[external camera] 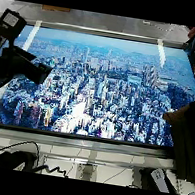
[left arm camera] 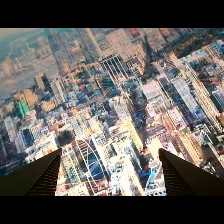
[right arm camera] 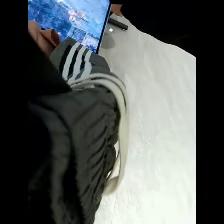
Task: Fold the clothes and pants, and hang the long-sleeved shirts on hangers.
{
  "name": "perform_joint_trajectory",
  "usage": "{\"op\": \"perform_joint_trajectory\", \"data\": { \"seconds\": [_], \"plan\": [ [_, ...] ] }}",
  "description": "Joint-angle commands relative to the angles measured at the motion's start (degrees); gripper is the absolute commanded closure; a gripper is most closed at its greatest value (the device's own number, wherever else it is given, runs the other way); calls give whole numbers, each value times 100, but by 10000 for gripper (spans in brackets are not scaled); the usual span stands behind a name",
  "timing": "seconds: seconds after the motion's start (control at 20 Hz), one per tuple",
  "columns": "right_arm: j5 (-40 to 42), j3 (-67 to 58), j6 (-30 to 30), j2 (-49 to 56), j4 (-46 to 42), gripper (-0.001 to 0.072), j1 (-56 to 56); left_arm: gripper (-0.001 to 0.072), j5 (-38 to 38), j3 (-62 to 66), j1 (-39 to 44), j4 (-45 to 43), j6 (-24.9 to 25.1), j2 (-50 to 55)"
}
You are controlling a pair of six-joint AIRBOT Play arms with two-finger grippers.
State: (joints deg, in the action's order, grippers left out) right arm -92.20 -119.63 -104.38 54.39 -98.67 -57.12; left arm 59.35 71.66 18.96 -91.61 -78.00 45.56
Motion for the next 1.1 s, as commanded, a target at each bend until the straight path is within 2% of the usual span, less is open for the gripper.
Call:
{"op": "perform_joint_trajectory", "data": {
  "seconds": [0.0,0.05,0.2,0.3,0.35,0.4,0.45,0.5,0.55,0.6,0.65,0.7,0.85,1.05],
  "plan": [
    [-48,-4,-212,-96,236,102,-2,17,-7,-2,-2,13,-2,13],
    [-125,-4,-240,-103,391,3,-2,17,-7,-2,-2,13,-2,26],
    [-199,-4,-315,-98,966,16,-2,16,-7,-2,-2,13,-2,55],
    [-74,63,-262,-87,1882,34,-2,16,-7,-2,-2,13,0,81],
    [-11,164,-140,-87,2524,196,4,16,-9,-2,-2,11,0,98],
    [39,304,55,-85,3327,422,4,17,-9,-2,-2,11,0,120],
    [101,479,273,-81,4247,597,4,17,-15,-2,-2,9,0,162],
    [155,629,525,-55,5112,685,4,18,-63,-2,-2,9,-2,210],
    [184,713,732,-11,5794,685,4,45,-144,-2,-2,9,-2,267],
    [177,739,946,42,6271,686,26,184,-190,-2,-2,9,-2,321],
    [175,739,1143,76,6400,685,160,464,-203,-2,-4,7,-2,369],
    [155,743,1344,103,6345,686,393,704,-278,-2,-4,2,4,420],
    [240,743,1552,229,5786,686,1609,696,-761,-2,-22,9,-72,546],
    [363,743,1550,839,3827,687,4297,697,-1401,-2,-232,9,-549,656]
  ]
}}
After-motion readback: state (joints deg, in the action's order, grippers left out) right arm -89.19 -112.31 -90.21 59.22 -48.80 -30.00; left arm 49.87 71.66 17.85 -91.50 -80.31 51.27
